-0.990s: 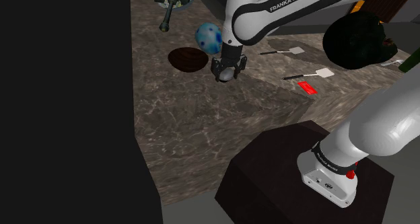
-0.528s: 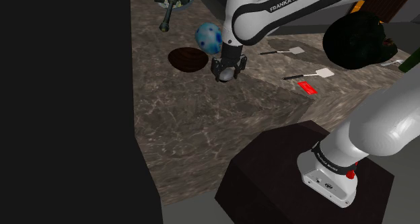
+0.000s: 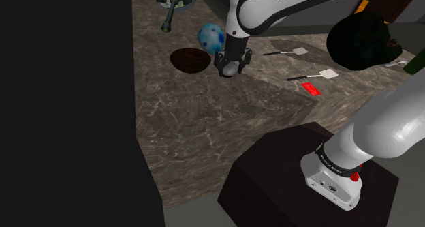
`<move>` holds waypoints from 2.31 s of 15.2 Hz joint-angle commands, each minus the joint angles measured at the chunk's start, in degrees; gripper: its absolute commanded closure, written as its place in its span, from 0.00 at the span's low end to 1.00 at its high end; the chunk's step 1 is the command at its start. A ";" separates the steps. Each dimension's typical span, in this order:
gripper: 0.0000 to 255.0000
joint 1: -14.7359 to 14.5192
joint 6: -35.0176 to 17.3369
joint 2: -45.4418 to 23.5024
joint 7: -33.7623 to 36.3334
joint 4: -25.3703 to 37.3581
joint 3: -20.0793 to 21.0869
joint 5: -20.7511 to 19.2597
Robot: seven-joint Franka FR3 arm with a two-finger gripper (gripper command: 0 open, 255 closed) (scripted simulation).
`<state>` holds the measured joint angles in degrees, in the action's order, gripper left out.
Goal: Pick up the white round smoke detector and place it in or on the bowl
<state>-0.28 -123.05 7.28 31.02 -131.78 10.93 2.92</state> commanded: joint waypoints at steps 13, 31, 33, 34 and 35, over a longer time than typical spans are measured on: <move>1.00 0.09 11.09 3.95 -0.32 7.16 -0.44 0.40; 1.00 -3.51 24.53 -30.85 6.23 54.84 1.33 -6.66; 1.00 -3.45 22.95 -30.79 6.23 53.19 1.28 -6.64; 1.00 -3.41 22.18 -30.78 6.23 52.42 1.26 -6.65; 1.00 -3.39 21.43 -30.81 6.24 51.70 1.25 -6.66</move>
<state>-3.70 -100.75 -23.56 37.24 -79.21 12.19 -3.73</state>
